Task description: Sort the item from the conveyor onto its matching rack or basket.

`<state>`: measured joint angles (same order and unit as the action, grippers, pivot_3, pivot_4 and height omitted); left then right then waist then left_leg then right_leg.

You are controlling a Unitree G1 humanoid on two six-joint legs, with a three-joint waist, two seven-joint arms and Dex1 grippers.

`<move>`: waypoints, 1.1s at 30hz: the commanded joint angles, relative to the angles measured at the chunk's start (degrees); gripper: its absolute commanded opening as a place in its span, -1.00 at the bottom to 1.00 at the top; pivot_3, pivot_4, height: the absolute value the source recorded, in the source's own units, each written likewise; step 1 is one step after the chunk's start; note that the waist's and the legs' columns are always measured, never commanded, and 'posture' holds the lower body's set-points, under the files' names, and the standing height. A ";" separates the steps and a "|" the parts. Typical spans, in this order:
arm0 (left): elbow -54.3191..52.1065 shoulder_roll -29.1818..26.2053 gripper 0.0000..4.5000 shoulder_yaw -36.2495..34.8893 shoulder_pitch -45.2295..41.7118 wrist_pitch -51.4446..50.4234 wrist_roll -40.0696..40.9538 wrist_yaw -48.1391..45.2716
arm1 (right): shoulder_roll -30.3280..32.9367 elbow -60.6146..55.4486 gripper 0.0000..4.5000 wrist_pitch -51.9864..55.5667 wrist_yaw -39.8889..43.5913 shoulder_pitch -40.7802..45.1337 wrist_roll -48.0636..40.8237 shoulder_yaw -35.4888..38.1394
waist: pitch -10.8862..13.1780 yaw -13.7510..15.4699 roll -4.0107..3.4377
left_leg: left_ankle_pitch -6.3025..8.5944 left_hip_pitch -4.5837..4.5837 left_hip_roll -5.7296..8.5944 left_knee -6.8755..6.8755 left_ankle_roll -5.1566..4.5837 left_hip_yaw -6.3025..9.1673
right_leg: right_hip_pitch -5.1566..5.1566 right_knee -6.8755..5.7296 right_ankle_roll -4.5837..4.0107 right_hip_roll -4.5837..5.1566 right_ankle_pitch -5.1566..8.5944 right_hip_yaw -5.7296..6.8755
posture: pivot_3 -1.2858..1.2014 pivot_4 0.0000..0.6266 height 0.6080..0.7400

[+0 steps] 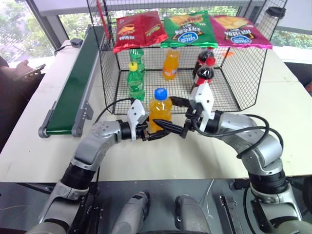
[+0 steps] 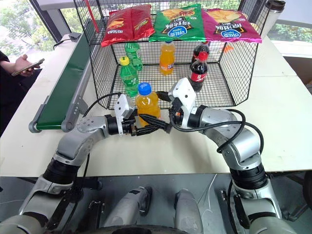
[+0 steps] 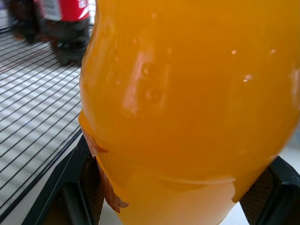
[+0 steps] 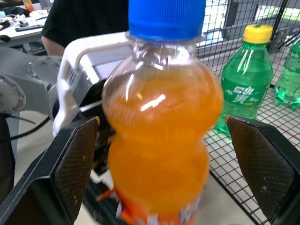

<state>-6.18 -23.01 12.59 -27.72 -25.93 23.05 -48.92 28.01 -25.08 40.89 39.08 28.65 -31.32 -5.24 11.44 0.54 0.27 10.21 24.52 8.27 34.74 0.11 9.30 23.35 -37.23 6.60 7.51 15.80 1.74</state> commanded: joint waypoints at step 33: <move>-4.69 -1.01 0.96 -4.48 0.27 -6.24 2.56 0.87 | -1.61 -1.51 0.08 1.07 -2.24 2.29 -0.45 -0.04 | 0.00 -0.10 0.00 | 0.00 0.00 0.00 0.11 0.00 0.03 | -0.03 -0.06 0.02 -0.16 -0.02 -0.01 | 0.03 -0.52 0.98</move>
<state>-8.22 -23.01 10.07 -27.66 -31.78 24.50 -47.70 26.95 -24.71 43.18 36.91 29.73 -31.44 -5.95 11.44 0.44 0.27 10.21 24.52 8.26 34.85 0.10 9.33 23.32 -37.29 6.62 7.36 15.77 1.73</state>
